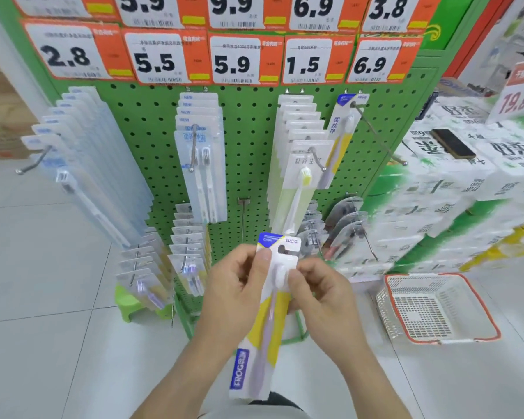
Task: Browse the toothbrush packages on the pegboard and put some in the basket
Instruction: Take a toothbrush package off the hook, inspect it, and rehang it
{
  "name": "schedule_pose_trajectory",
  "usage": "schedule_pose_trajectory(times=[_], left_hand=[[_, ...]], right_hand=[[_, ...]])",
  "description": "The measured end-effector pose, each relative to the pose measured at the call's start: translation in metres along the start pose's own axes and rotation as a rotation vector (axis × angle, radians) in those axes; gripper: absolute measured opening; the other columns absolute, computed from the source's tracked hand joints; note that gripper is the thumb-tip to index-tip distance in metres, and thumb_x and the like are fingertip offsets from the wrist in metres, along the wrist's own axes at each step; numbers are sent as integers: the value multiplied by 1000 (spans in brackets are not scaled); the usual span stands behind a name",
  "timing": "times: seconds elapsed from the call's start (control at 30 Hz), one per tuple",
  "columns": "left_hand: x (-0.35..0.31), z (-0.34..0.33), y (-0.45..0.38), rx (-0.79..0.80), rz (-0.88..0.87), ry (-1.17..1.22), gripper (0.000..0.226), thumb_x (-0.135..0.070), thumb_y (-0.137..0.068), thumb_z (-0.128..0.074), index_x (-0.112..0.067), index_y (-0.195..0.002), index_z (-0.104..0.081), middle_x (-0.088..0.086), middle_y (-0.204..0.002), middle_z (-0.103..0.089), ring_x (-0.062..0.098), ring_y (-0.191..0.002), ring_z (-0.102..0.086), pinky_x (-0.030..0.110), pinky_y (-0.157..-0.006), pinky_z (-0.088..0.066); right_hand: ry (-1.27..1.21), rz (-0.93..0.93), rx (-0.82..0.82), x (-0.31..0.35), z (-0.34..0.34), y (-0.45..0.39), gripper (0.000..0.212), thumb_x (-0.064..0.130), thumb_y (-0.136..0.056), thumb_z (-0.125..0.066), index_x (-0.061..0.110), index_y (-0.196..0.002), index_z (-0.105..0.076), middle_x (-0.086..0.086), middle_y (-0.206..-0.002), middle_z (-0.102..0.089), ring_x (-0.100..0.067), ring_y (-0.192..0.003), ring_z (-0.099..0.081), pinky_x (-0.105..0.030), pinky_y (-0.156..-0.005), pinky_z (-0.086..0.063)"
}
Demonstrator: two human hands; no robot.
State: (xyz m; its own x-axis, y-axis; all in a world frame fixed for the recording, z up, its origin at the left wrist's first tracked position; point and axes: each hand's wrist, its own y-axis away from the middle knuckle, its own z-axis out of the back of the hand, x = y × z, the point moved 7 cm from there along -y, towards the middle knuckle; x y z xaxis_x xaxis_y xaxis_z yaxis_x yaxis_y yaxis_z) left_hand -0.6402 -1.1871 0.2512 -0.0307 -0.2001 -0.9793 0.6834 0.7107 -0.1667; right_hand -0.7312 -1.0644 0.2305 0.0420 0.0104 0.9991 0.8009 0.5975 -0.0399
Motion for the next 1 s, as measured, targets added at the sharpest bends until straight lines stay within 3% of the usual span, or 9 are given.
schedule_pose_trajectory(times=[0.13, 0.27, 0.4, 0.5, 0.57, 0.63, 0.73, 0.83, 1.0], left_hand=[[21, 20, -1, 58, 137, -42, 27, -22, -99, -59, -9, -76, -63, -5, -56, -51, 4, -54, -43, 19, -54, -37], [30, 34, 13, 160, 180, -14, 39, -30, -100, -58, 3, -80, -58, -7, -62, -46, 7, -58, -39, 18, -55, -34], [34, 51, 23, 106, 231, 63, 18, -20, -102, -57, -8, -94, -67, 1, -77, -69, 10, -71, -59, 23, -67, -46], [32, 66, 33, 39, 269, 110, 15, -9, -100, -56, -10, -102, -71, 9, -90, -77, 16, -80, -68, 27, -75, -52], [31, 78, 41, 0, 281, 104, 15, -8, -100, -56, -10, -104, -70, 5, -88, -78, 12, -78, -71, 20, -72, -53], [32, 86, 48, 39, 317, 93, 15, -8, -100, -56, -10, -108, -67, 4, -86, -79, 12, -73, -73, 17, -65, -52], [35, 95, 58, 176, 378, 119, 22, -10, -99, -57, -14, -121, -61, 10, -92, -79, 26, -78, -75, 30, -65, -57], [33, 103, 64, 218, 373, 124, 31, -13, -98, -62, -24, -127, -58, 14, -99, -78, 41, -80, -69, 44, -76, -53], [30, 101, 72, 273, 383, 135, 52, -15, -90, -66, -50, -125, -51, 21, -93, -74, 27, -65, -45, 37, -66, -35]], right_hand=[[-7, -23, 39, -3, -22, -7, 16, 16, -86, -67, 29, -96, -69, 3, -81, -70, -15, -64, -60, -29, -50, -51], [85, 23, 104, -2, -42, -17, 4, 23, -93, -73, 26, -92, -71, 16, -60, -59, -9, -49, -44, -23, -48, -37], [117, 21, 212, -6, -63, -23, 8, 20, -95, -71, 26, -91, -74, 2, -57, -55, -16, -49, -44, -34, -44, -40], [51, -14, 346, -7, -82, -18, 12, 17, -97, -67, 27, -99, -75, -5, -63, -57, -16, -52, -50, -30, -45, -46], [20, -21, 462, -8, -93, -12, 21, 13, -100, -63, 29, -108, -73, -6, -70, -64, -17, -53, -55, -30, -47, -49], [27, -10, 539, -9, -101, -6, 25, 16, -102, -60, 35, -114, -70, -11, -73, -66, -20, -53, -57, -32, -51, -50], [49, -7, 563, -13, -107, -2, 26, 24, -101, -57, 38, -122, -65, -22, -83, -64, -21, -56, -56, -34, -54, -50], [33, 0, 572, -13, -112, 6, 35, 25, -100, -53, 35, -134, -58, -24, -98, -64, -24, -67, -58, -31, -58, -51], [1, 28, 567, -8, -111, 10, 57, 8, -89, -58, 32, -140, -51, -16, -107, -70, -31, -90, -64, -44, -84, -53]])
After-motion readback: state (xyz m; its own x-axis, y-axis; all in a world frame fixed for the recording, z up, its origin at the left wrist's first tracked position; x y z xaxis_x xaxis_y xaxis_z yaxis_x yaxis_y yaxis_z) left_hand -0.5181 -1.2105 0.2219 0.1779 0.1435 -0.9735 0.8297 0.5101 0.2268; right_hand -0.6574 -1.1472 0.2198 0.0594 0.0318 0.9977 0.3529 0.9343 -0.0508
